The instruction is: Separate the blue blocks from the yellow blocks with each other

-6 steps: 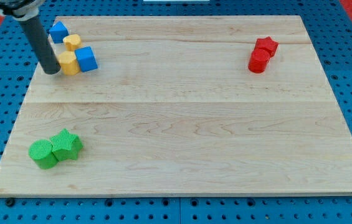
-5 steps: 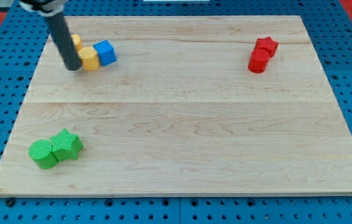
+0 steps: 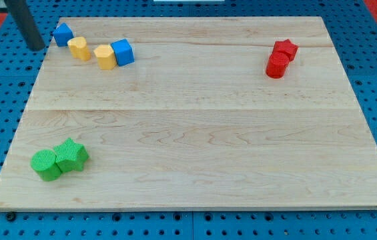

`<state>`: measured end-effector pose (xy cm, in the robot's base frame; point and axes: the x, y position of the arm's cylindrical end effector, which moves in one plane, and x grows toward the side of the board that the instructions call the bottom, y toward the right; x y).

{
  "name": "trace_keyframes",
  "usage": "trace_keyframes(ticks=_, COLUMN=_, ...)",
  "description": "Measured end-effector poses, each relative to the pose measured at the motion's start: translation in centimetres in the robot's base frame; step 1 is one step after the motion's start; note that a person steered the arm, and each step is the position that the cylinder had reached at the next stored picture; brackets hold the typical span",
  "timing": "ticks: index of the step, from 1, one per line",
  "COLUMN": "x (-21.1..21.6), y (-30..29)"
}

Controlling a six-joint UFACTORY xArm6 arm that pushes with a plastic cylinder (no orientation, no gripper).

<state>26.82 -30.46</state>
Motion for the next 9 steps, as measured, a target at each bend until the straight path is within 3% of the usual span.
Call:
trace_keyframes(ticks=1, x=-1.8, y=0.6)
trace_keyframes(ticks=2, x=-0.3, y=9.7)
trace_keyframes(ticks=3, x=-0.4, y=14.1)
trace_keyframes(ticks=4, x=-1.6, y=12.9)
trace_keyframes(ticks=6, x=6.5, y=21.3)
trace_keyframes(ticks=7, x=1.7, y=26.9)
trace_keyframes(ticks=8, x=-7.4, y=24.0)
trace_keyframes(ticks=9, x=-6.6, y=17.4)
